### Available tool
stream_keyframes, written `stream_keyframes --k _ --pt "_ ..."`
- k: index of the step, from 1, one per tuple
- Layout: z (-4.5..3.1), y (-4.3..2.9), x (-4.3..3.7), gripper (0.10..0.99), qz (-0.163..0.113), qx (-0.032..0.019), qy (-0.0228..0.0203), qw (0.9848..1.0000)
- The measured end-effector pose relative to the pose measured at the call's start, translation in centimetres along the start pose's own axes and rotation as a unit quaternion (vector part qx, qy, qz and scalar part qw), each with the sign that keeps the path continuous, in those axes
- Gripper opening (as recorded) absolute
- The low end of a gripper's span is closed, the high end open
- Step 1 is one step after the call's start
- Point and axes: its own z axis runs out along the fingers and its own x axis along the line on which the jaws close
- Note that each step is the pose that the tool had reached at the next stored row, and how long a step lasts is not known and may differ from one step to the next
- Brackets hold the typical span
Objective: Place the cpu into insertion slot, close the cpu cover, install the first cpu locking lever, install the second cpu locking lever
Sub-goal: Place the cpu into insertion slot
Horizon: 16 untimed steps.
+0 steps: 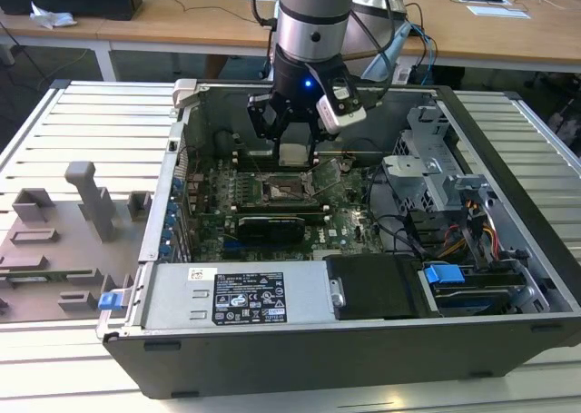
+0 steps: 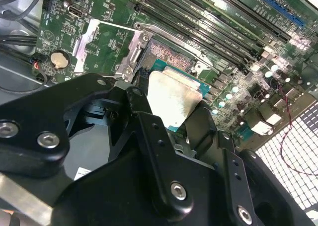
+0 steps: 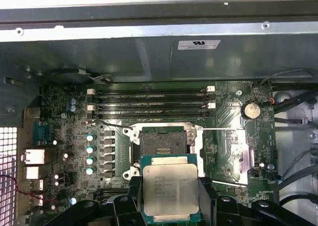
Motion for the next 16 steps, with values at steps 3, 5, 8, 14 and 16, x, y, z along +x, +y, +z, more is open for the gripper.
stream_keyframes --k 3,5,8,14,16 --pt "0.15 -0.01 0.0 0.541 0.0 0.0 0.0 1.0" --pt "0.31 -0.03 -0.01 0.541 0.0 0.0 0.0 1.0" --pt "0.44 -0.04 -0.01 0.541 0.0 0.0001 0.0 1.0" --pt "1.08 -0.1 -0.02 0.541 0.0 0.0011 0.0002 1.0" --pt "1.22 -0.12 -0.02 0.541 0.0 0.0021 0.0002 1.0"
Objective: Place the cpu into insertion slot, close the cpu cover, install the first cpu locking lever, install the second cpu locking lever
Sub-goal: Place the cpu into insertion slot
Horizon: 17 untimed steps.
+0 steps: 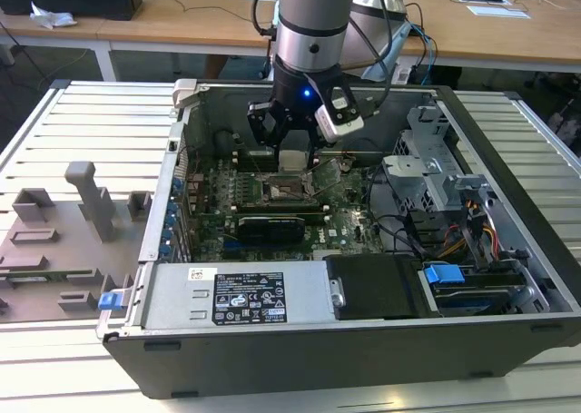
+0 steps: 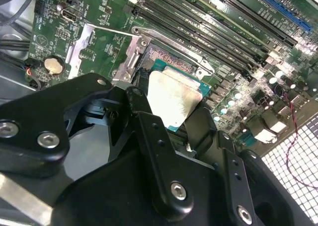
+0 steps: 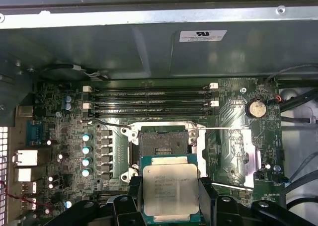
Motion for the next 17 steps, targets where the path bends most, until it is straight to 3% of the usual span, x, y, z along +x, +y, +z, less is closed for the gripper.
stream_keyframes --k 17 --pt "1.05 -0.1 -0.02 0.541 0.0 0.001 -0.0001 1.0"
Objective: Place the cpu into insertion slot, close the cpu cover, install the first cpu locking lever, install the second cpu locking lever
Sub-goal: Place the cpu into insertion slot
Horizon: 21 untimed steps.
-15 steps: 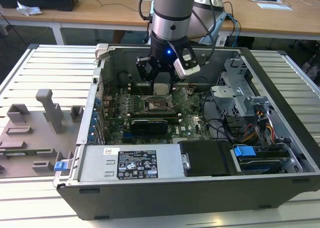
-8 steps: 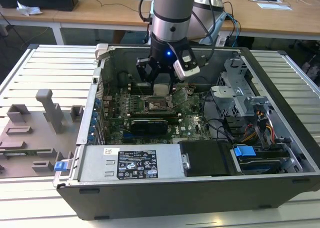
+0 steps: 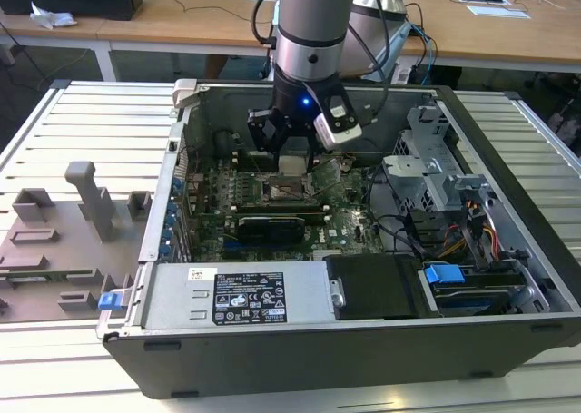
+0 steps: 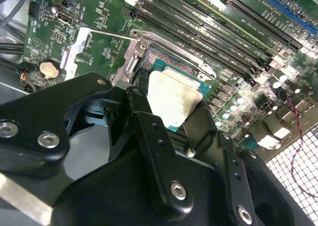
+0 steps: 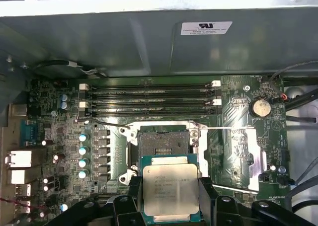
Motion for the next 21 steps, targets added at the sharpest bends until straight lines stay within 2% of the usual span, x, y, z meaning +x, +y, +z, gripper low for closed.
stream_keyframes --k 21 --pt "1.91 -0.17 -0.04 0.541 0.0 0.0011 0.0 1.0"
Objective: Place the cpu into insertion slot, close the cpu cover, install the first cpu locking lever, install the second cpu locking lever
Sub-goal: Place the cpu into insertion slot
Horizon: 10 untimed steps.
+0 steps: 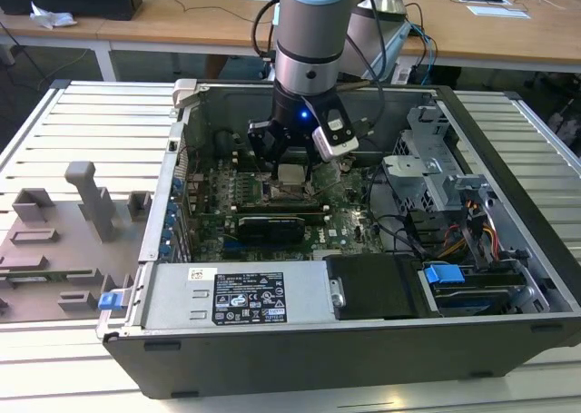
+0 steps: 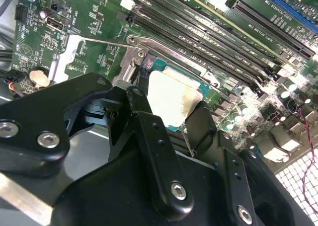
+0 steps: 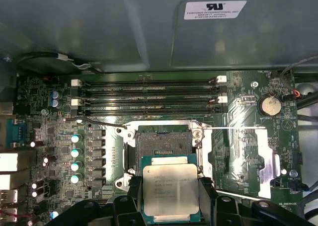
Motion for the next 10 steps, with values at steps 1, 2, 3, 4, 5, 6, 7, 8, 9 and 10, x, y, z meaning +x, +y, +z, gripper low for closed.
stream_keyframes --k 1,2,3,4,5,6,7,8,9,10 --pt "0.11 -0.01 0.0 0.541 0.0 0.0 0.0 1.0" --pt "0.17 -0.01 0.0 0.541 0.0 0.0001 0.0 1.0" --pt "0.22 -0.02 0.0 0.541 0.0 0.0001 0.0 1.0" --pt "0.27 -0.02 -0.01 0.541 0.0 0.0001 0.0 1.0" --pt "0.32 -0.03 -0.01 0.541 0.0 0.0002 0.0 1.0" --pt "0.38 -0.03 -0.01 0.541 0.0 0.0002 0.0 1.0" --pt "0.43 -0.04 -0.01 0.541 0.0 0.0003 0.0 1.0" --pt "0.52 -0.04 -0.01 0.541 0.0 0.0003 0.0 1.0" --pt "0.56 -0.05 -0.01 0.541 0.0 0.0004 0.0 1.0" --pt "0.62 -0.05 -0.01 0.541 0.0 0.0005 0.0 1.0"
